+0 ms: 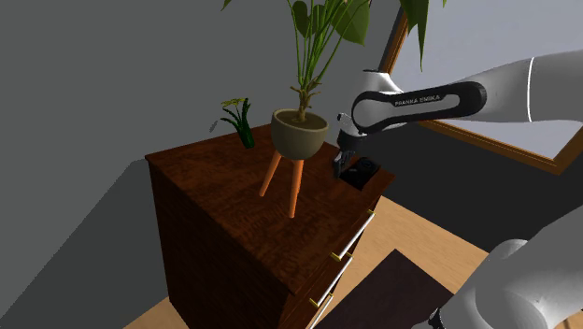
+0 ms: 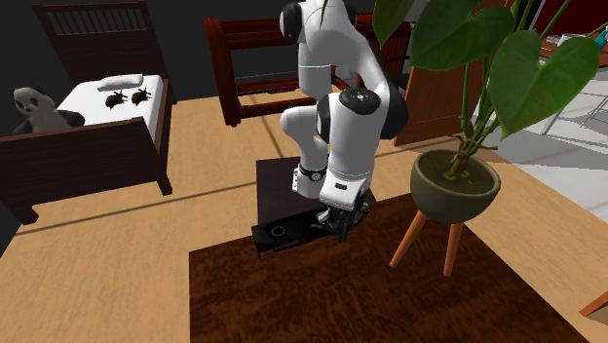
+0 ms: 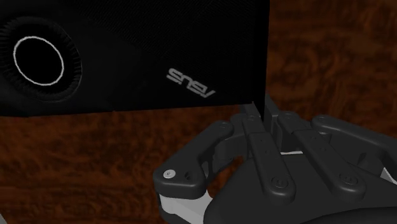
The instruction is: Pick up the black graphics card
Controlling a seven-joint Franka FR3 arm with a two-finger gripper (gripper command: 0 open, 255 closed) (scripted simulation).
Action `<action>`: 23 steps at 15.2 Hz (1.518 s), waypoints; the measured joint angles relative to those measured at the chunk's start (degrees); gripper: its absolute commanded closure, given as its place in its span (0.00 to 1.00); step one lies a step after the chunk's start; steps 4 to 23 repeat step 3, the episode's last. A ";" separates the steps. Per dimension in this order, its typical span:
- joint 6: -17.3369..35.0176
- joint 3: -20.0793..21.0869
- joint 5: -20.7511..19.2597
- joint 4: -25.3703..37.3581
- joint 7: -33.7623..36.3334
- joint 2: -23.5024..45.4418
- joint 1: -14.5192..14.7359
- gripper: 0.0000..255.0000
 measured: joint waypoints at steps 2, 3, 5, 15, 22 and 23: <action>-1.71 0.00 0.01 1.42 -0.04 -0.29 0.00 1.00; -2.09 -0.02 0.00 1.69 -0.07 -0.41 -0.02 1.00; -2.09 -0.02 0.00 1.69 -0.07 -0.41 -0.02 1.00; -2.09 -0.02 0.00 1.69 -0.07 -0.41 -0.02 1.00; -2.09 -0.02 0.00 1.69 -0.07 -0.41 -0.02 1.00; -2.09 -0.02 0.00 1.69 -0.07 -0.41 -0.02 1.00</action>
